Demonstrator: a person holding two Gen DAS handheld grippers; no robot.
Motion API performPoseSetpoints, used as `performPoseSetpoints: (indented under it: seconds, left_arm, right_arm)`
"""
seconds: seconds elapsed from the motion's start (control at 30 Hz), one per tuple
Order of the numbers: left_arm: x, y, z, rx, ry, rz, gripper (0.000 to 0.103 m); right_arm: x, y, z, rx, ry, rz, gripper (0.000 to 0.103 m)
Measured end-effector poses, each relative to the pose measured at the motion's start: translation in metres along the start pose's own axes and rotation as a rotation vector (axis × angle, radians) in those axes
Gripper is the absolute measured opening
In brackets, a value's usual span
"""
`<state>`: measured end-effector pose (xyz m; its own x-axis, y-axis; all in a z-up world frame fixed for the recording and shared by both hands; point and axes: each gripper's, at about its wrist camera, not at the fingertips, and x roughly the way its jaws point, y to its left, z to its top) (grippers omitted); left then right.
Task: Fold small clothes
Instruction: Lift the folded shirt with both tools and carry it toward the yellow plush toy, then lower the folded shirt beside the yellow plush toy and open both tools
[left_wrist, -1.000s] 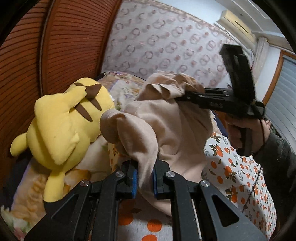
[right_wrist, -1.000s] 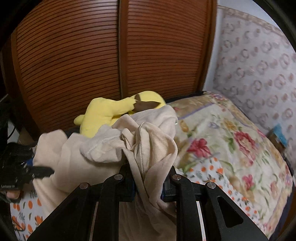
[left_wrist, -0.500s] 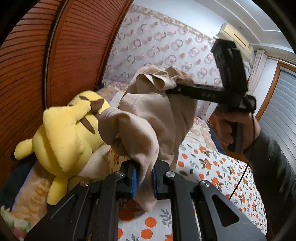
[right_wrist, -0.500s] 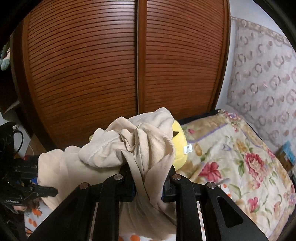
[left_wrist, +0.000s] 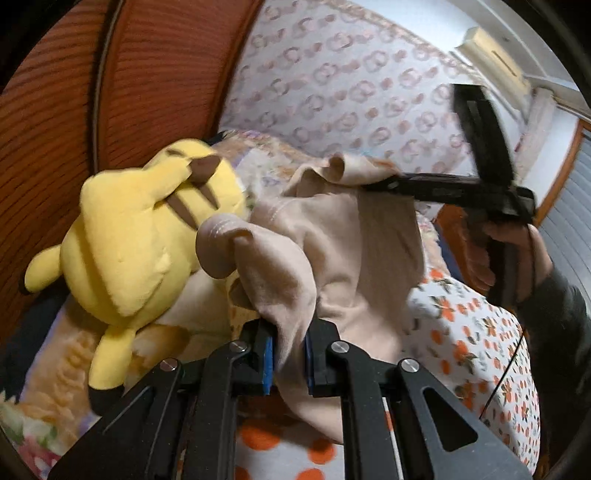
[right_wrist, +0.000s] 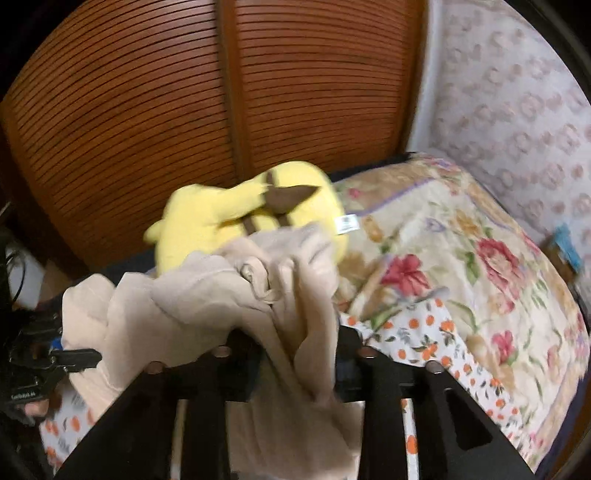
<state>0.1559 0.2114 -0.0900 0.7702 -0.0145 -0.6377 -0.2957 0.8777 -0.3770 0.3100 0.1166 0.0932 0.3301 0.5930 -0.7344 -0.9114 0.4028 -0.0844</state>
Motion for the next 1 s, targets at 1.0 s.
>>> performPoseSetpoints:
  seconds: [1.0]
  left_arm:
    - [0.002, -0.003, -0.006, 0.036, 0.029, -0.035, 0.013]
  right_arm:
    - [0.027, -0.029, -0.078, 0.567, -0.077, 0.143, 0.067]
